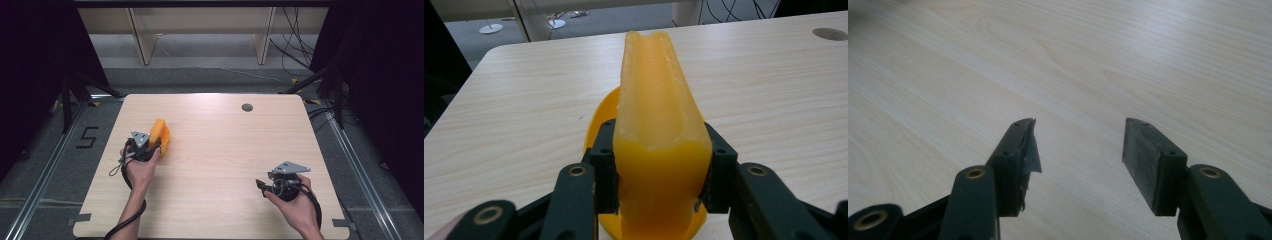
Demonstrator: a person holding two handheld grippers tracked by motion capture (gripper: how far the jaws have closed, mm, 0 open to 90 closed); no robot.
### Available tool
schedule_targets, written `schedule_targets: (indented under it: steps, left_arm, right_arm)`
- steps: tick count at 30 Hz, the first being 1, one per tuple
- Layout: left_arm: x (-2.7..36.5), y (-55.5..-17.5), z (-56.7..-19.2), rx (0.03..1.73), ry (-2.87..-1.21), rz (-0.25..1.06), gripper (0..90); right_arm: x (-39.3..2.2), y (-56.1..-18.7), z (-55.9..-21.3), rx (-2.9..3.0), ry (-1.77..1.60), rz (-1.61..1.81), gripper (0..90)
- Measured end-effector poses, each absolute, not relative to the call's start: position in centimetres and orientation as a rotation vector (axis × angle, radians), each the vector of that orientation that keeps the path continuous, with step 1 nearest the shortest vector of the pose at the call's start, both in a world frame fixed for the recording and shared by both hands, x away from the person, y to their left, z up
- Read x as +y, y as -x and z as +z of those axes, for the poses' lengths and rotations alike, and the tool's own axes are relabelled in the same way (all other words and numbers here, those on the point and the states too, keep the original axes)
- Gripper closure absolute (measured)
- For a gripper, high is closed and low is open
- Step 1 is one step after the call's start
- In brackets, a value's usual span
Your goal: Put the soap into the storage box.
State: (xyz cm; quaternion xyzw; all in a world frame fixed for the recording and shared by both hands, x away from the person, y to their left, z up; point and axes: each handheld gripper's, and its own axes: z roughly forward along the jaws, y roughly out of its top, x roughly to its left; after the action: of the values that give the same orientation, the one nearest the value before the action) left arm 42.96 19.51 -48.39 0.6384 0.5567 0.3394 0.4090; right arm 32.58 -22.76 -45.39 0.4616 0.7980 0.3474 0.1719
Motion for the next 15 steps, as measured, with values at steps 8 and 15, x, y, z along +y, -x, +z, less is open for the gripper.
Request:
schedule_targets:
  steps: [8, 15]
  left_arm:
    - [19.8, -41.8, -45.6, 1.376, -1.530, 0.904, 44.5]
    - [19.2, -40.2, -42.5, 1.351, -1.547, 0.934, 34.8]
  right_arm:
    - [-22.7, -32.6, -45.4, 2.267, -1.306, 0.986, 47.1]
    - [-22.8, -32.8, -45.5, 2.278, -1.260, 1.007, 47.0]
